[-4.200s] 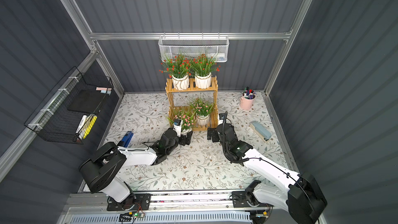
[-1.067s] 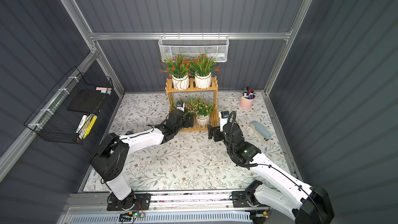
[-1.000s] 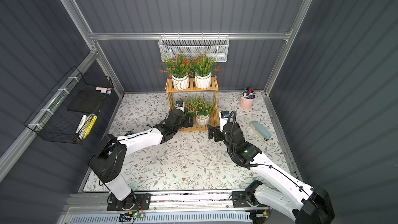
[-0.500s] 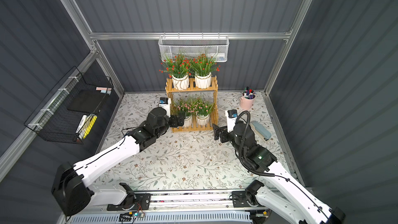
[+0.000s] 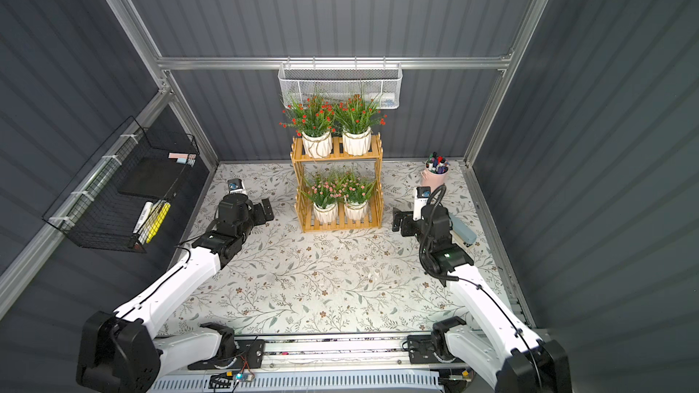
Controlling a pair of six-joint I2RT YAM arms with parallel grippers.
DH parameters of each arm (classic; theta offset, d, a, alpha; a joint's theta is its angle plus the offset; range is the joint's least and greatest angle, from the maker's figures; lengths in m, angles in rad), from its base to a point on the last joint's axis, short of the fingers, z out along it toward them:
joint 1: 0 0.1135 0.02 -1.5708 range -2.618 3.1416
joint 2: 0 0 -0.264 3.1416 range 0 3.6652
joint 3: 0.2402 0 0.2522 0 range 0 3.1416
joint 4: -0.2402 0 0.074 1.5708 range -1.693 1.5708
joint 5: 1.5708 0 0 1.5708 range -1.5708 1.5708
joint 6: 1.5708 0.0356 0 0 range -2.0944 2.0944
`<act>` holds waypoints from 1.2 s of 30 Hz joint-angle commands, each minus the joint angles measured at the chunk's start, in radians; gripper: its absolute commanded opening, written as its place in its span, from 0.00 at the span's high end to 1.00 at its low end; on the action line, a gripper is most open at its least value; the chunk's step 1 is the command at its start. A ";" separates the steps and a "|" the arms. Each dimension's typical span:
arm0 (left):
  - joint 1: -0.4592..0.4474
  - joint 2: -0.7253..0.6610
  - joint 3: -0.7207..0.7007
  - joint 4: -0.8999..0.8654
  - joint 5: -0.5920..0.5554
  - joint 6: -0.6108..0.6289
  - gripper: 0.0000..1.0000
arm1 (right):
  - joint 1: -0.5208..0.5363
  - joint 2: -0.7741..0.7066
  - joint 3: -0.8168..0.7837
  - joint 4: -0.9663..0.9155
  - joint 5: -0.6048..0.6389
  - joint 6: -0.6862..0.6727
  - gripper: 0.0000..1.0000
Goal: Place the baby's breath potted plants on the rack by color
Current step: Reset both arms
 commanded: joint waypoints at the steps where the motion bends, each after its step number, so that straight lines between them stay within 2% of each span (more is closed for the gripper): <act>1: 0.048 0.049 -0.090 0.249 0.042 0.165 0.01 | -0.021 0.043 0.009 0.056 -0.012 -0.079 0.01; 4: 0.109 0.148 -0.133 0.397 0.102 0.172 0.01 | -0.059 0.035 -0.118 0.256 0.035 -0.130 0.01; 8: 0.135 0.265 -0.217 0.683 0.114 0.228 0.01 | -0.184 0.076 -0.134 0.266 -0.039 -0.057 0.01; 12: 0.162 0.336 -0.241 0.861 0.171 0.252 0.01 | -0.219 0.146 -0.215 0.424 -0.045 -0.084 0.01; 15: 0.194 0.386 -0.209 0.861 0.233 0.254 0.01 | -0.220 0.238 -0.244 0.527 -0.041 -0.121 0.01; 18: 0.216 0.417 -0.250 0.952 0.295 0.253 0.01 | -0.226 0.334 -0.286 0.715 -0.033 -0.162 0.01; 23: 0.222 0.493 -0.291 1.097 0.264 0.235 0.01 | -0.249 0.479 -0.257 0.782 -0.096 -0.166 0.01; 25: 0.228 0.495 -0.291 1.100 0.266 0.227 0.00 | -0.269 0.525 -0.281 0.903 -0.105 -0.148 0.01; 31: 0.234 0.496 -0.286 1.089 0.282 0.227 0.00 | -0.277 0.483 -0.241 0.749 -0.114 -0.133 0.01; 36: 0.237 0.497 -0.271 1.056 0.181 0.178 0.00 | -0.276 0.483 -0.246 0.759 -0.119 -0.138 0.01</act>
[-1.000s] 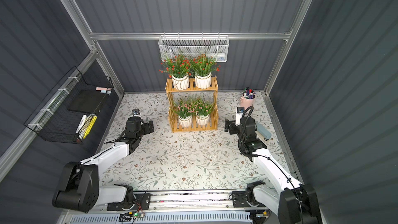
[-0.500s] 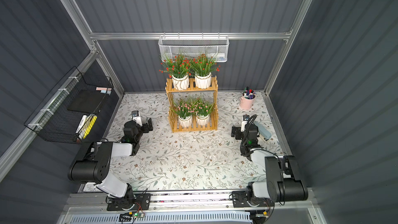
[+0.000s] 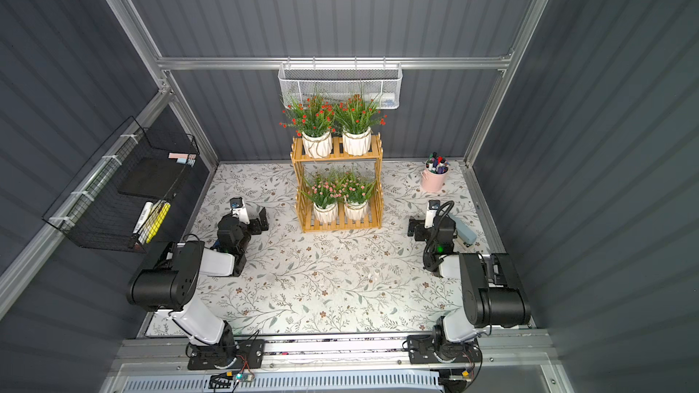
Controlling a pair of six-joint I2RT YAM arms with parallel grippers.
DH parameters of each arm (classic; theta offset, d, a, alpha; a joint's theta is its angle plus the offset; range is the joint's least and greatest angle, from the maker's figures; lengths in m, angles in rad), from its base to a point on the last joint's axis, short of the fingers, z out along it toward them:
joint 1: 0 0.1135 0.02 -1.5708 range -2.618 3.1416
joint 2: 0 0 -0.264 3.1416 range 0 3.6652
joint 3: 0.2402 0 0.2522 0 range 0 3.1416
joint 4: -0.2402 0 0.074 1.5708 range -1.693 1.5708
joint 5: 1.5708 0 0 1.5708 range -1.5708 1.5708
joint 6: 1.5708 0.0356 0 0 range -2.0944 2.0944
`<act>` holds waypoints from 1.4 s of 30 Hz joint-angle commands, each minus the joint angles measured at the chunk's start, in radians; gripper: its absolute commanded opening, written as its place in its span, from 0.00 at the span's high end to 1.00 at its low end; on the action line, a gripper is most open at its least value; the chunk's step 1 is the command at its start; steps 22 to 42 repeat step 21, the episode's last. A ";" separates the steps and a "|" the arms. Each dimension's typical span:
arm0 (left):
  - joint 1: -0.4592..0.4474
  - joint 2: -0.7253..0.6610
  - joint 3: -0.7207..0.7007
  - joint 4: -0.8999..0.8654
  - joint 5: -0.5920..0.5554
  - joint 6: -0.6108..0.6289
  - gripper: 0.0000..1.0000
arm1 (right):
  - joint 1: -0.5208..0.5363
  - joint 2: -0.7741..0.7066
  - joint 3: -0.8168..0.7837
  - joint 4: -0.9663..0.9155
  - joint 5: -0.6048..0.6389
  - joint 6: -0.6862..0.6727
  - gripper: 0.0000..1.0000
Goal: Place the baby's breath potted plants on the rack by color
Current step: Reset both arms
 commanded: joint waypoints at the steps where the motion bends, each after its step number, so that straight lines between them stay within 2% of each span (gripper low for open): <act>1: 0.009 0.004 0.017 0.000 -0.043 -0.034 0.01 | -0.001 -0.014 0.018 -0.010 -0.011 -0.001 0.01; 42: 0.009 0.004 0.017 0.001 -0.043 -0.032 0.01 | -0.001 -0.005 0.027 -0.011 -0.001 0.004 0.01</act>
